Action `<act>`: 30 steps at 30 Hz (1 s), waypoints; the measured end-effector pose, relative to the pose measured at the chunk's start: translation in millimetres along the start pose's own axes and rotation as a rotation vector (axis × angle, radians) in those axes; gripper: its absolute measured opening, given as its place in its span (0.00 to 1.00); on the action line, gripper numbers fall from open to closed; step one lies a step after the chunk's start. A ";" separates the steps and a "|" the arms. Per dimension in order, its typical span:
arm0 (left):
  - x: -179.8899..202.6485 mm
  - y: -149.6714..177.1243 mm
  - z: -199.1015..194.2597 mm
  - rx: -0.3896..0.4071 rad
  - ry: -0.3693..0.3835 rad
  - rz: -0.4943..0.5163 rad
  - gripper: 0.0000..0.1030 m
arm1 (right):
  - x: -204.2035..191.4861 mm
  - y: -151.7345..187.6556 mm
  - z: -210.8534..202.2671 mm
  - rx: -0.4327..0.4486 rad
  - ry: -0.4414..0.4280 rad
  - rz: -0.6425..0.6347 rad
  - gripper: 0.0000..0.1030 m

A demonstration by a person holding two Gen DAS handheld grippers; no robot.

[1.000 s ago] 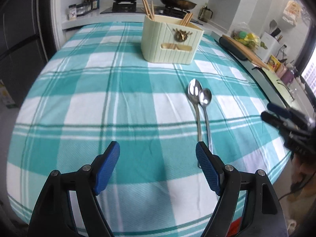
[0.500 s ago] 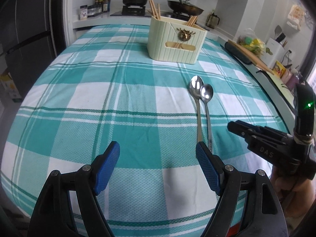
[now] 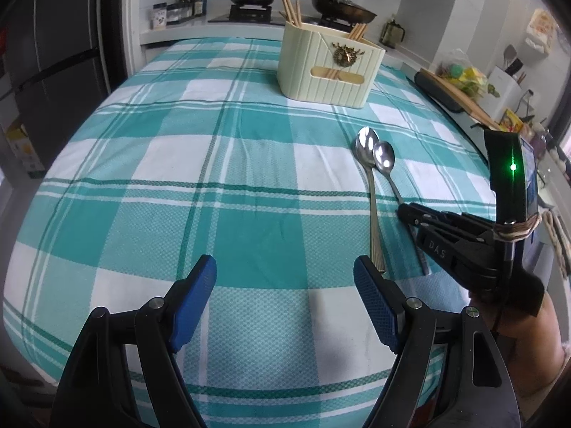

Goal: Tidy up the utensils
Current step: 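Grasp a steel spoon handle with the right tool and pull it aside, then move the open left tool over the other steel spoon's bowl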

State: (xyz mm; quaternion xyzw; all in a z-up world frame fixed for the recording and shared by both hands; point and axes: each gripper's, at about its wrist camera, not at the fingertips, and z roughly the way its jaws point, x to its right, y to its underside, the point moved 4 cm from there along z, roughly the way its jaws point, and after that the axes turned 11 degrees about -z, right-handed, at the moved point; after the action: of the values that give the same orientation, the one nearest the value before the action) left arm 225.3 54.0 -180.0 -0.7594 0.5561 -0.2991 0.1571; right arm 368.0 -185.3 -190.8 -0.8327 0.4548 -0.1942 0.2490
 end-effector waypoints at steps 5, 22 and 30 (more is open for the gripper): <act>6.7 2.3 4.0 -0.011 0.000 0.014 0.78 | 33.6 15.1 -7.0 -0.010 0.090 0.085 0.07; 109.7 -58.4 111.2 -0.154 0.063 0.249 0.80 | 86.9 63.3 -31.9 0.034 0.178 0.196 0.44; 122.4 -79.7 153.7 -0.117 -0.017 0.218 0.66 | 91.4 68.3 -32.9 0.064 0.182 0.195 0.44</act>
State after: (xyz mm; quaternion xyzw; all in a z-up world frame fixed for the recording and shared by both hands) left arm 406.5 -48.8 -218.9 -0.7049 0.6503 -0.2408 0.1488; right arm 351.5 -302.8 -196.0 -0.7552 0.5479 -0.2582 0.2506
